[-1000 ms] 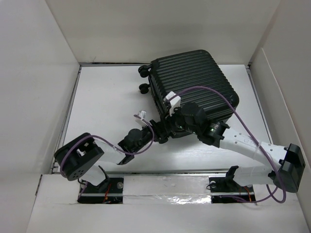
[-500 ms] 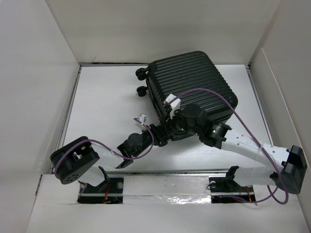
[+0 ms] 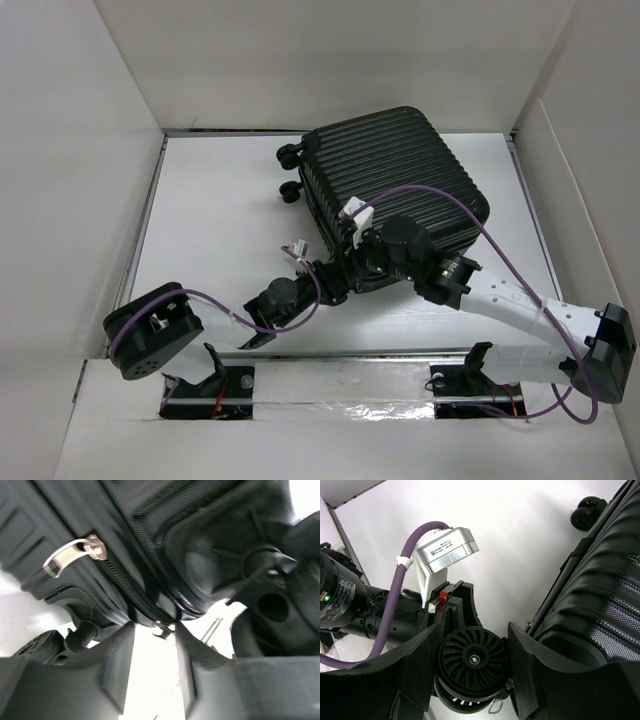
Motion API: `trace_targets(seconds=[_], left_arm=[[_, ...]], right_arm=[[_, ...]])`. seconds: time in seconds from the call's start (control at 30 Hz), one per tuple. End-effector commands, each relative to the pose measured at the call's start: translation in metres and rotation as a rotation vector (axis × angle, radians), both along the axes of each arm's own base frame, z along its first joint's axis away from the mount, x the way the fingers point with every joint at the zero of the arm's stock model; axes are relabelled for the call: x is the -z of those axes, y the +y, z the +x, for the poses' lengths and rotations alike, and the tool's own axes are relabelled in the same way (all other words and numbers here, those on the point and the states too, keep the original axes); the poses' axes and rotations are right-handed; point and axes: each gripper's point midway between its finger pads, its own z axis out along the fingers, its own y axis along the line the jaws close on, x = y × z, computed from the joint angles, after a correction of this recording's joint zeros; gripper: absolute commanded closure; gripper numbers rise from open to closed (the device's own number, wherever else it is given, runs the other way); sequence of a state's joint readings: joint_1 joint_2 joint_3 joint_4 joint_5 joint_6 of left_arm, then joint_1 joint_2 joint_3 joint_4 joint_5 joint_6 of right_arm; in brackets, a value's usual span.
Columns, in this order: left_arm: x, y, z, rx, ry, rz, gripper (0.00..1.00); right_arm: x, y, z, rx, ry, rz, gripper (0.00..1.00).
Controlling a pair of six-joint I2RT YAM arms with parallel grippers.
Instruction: Pack the luggage
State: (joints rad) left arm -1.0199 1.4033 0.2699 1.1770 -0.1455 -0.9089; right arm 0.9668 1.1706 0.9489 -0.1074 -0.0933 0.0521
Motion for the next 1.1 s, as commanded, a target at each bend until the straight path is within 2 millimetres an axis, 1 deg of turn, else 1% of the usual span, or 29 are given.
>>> trace_targets(seconds=[0.0, 0.07, 0.1, 0.17, 0.23, 0.27, 0.3, 0.37, 0.4, 0.43, 0.47, 0.5, 0.53, 0.57, 0.6, 0.63, 0.67, 0.7, 0.73, 0.77, 0.8, 0.83, 0.9, 0.93, 0.97, 1.0, 1.07], left_arm=[[-0.117, -0.027, -0.010, 0.094, -0.255, -0.289, 0.71], [-0.125, -0.030, -0.010, 0.098, -0.279, -0.305, 0.86], [-0.123, -0.032, -0.010, 0.103, -0.284, -0.297, 1.00], [-0.119, -0.032, -0.009, 0.102, -0.280, -0.283, 1.00], [-0.116, -0.029, -0.008, 0.088, -0.280, -0.272, 1.00], [-0.109, -0.025, -0.009, 0.084, -0.273, -0.258, 1.00], [-0.112, -0.021, -0.009, 0.071, -0.280, -0.263, 1.00], [-0.104, -0.015, -0.008, 0.057, -0.280, -0.222, 1.00], [-0.106, -0.009, -0.008, 0.040, -0.290, -0.211, 1.00], [-0.094, -0.007, -0.007, 0.032, -0.276, -0.156, 1.00], [-0.088, -0.004, -0.005, 0.019, -0.286, -0.115, 1.00], [-0.087, 0.005, -0.002, -0.015, -0.291, -0.093, 1.00], [-0.070, 0.010, -0.001, -0.027, -0.269, -0.020, 1.00], [-0.062, 0.015, 0.002, -0.042, -0.280, 0.039, 1.00], [-0.061, 0.022, 0.007, -0.080, -0.290, 0.081, 1.00], [-0.043, 0.029, 0.011, -0.095, -0.275, 0.178, 1.00], [-0.037, 0.033, 0.015, -0.115, -0.276, 0.225, 1.00], [-0.041, 0.039, 0.022, -0.158, -0.293, 0.270, 1.00], [-0.030, 0.047, 0.027, -0.180, -0.280, 0.346, 1.00], [-0.029, 0.051, 0.031, -0.203, -0.285, 0.381, 1.00], [-0.033, 0.057, 0.039, -0.255, -0.283, 0.411, 1.00], [-0.027, 0.063, 0.042, -0.271, -0.283, 0.463, 1.00], [-0.027, 0.074, 0.050, -0.341, -0.281, 0.512, 1.00], [-0.022, 0.081, 0.051, -0.361, -0.272, 0.552, 1.00], [-0.020, 0.086, 0.053, -0.384, -0.268, 0.567, 1.00], [-0.019, 0.095, 0.055, -0.427, -0.265, 0.586, 1.00], [-0.017, 0.102, 0.056, -0.453, -0.265, 0.604, 1.00]], right_arm=[[-0.021, 0.028, -0.051, -0.240, 0.044, 0.113, 0.89], [-0.024, 0.024, -0.052, -0.233, 0.037, 0.121, 0.89], [-0.024, 0.023, -0.052, -0.230, 0.036, 0.120, 0.89], [-0.023, 0.020, -0.051, -0.218, 0.033, 0.124, 0.90], [-0.021, 0.020, -0.051, -0.207, 0.038, 0.132, 0.90], [-0.015, 0.018, -0.051, -0.204, 0.046, 0.126, 0.91], [-0.014, 0.018, -0.052, -0.202, 0.049, 0.125, 0.91], [-0.018, 0.018, -0.049, -0.190, 0.031, 0.148, 0.92], [-0.019, 0.015, -0.050, -0.185, 0.026, 0.155, 0.94], [-0.022, 0.014, -0.049, -0.175, 0.016, 0.167, 0.94], [-0.025, 0.012, -0.048, -0.168, 0.008, 0.177, 0.95], [-0.028, 0.007, -0.050, -0.161, 0.001, 0.188, 0.96], [-0.030, 0.004, -0.048, -0.145, -0.009, 0.195, 0.97], [-0.031, 0.001, -0.048, -0.136, -0.016, 0.202, 0.98], [-0.032, -0.001, -0.048, -0.132, -0.021, 0.207, 1.00], [-0.031, -0.004, -0.049, -0.125, -0.026, 0.208, 1.00], [-0.029, -0.006, -0.050, -0.123, -0.022, 0.202, 1.00], [-0.028, -0.007, -0.050, -0.124, -0.023, 0.198, 1.00], [-0.025, -0.007, -0.052, -0.132, -0.016, 0.189, 1.00], [-0.019, -0.008, -0.053, -0.135, -0.005, 0.170, 1.00], [-0.017, -0.008, -0.054, -0.141, -0.006, 0.161, 1.00], [-0.015, -0.008, -0.055, -0.144, -0.001, 0.155, 1.00], [-0.013, -0.010, -0.055, -0.141, -0.002, 0.153, 1.00], [-0.012, -0.011, -0.054, -0.132, -0.001, 0.148, 1.00], [-0.008, -0.015, -0.055, -0.126, 0.009, 0.131, 1.00], [-0.009, -0.016, -0.055, -0.120, 0.008, 0.135, 1.00], [-0.011, -0.019, -0.053, -0.105, 0.001, 0.135, 1.00]])
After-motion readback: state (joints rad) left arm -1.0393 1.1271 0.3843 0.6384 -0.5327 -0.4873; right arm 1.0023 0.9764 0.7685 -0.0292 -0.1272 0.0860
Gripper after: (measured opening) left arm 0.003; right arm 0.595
